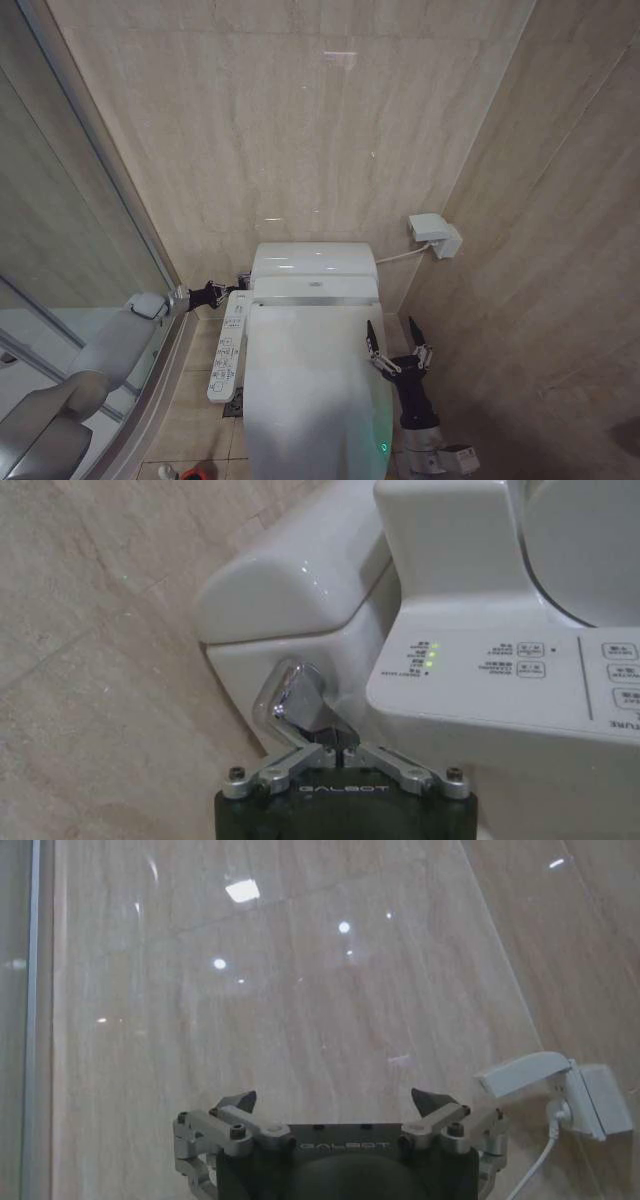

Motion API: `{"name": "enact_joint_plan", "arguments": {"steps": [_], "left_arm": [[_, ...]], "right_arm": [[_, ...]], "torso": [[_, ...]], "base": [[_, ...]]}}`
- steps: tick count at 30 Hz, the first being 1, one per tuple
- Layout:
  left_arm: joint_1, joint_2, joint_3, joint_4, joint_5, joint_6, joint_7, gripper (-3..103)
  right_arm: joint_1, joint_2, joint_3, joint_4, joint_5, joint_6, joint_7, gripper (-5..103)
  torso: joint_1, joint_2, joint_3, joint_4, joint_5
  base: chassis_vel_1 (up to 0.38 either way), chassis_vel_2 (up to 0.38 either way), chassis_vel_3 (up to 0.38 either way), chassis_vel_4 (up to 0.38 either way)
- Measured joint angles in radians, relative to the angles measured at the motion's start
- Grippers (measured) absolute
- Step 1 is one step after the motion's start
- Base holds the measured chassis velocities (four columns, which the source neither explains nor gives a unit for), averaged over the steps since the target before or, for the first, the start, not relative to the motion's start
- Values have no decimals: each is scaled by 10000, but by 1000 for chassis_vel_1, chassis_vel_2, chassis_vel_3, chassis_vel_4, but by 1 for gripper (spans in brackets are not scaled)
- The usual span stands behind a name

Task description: Open the toilet lid, clean the toilet bowl with a toilet brush, close the toilet lid, and flush.

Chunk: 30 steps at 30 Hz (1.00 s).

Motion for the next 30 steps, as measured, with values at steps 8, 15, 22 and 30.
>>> {"name": "enact_joint_plan", "arguments": {"steps": [8, 15, 22, 30], "left_arm": [[37, -7, -26, -23, 0, 1, -46, 0], [43, -5, -36, -36, -6, 4, -50, 0], [9, -4, -33, -46, -12, 12, -49, 0], [5, -31, -36, -7, -27, 28, -49, 0]], "right_arm": [[-58, 11, 2, 30, -27, 16, 0, 100], [-88, 19, 15, 42, -46, 34, -1, 100], [-102, 36, 17, 62, -57, 41, -4, 100], [-110, 23, 40, 68, -60, 47, -6, 100]], "torso": [[0, 0, 0, -1, 0], [0, 0, 0, -3, 0], [0, 0, 0, -2, 0], [0, 0, 0, -2, -1]], "base": [[0, 0, 0, 0], [0, 0, 0, 0], [0, 0, 0, 0], [0, 0, 0, 0]]}}
